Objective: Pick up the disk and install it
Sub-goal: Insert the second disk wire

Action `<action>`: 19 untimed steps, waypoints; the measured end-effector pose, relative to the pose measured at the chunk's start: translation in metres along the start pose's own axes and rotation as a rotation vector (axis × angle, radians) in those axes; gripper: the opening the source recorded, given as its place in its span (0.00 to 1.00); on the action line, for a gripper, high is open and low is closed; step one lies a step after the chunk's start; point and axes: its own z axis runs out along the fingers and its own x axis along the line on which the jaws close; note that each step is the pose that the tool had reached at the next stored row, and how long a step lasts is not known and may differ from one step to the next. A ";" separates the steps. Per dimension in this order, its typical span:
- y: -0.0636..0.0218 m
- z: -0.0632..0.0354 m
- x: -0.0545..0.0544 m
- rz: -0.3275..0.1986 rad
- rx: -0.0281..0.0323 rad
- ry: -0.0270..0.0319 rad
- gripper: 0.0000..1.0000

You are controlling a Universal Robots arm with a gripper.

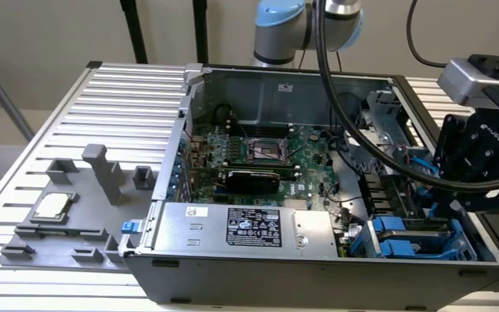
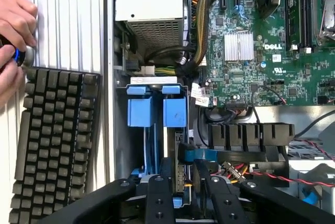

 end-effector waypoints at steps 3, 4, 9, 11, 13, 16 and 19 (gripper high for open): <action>0.0000 -0.0001 0.000 0.000 0.0000 0.0000 1.00; 0.0000 -0.0001 0.000 0.000 0.0000 0.0000 1.00; 0.0000 -0.0001 0.000 0.000 0.0000 0.0000 1.00; 0.0000 -0.0001 0.000 0.000 0.0000 0.0000 1.00; 0.0000 -0.0001 0.000 0.000 0.0000 0.0000 1.00; 0.0000 -0.0008 0.000 0.000 0.0000 0.0003 1.00; -0.0005 -0.0126 0.001 0.000 -0.0015 0.0000 1.00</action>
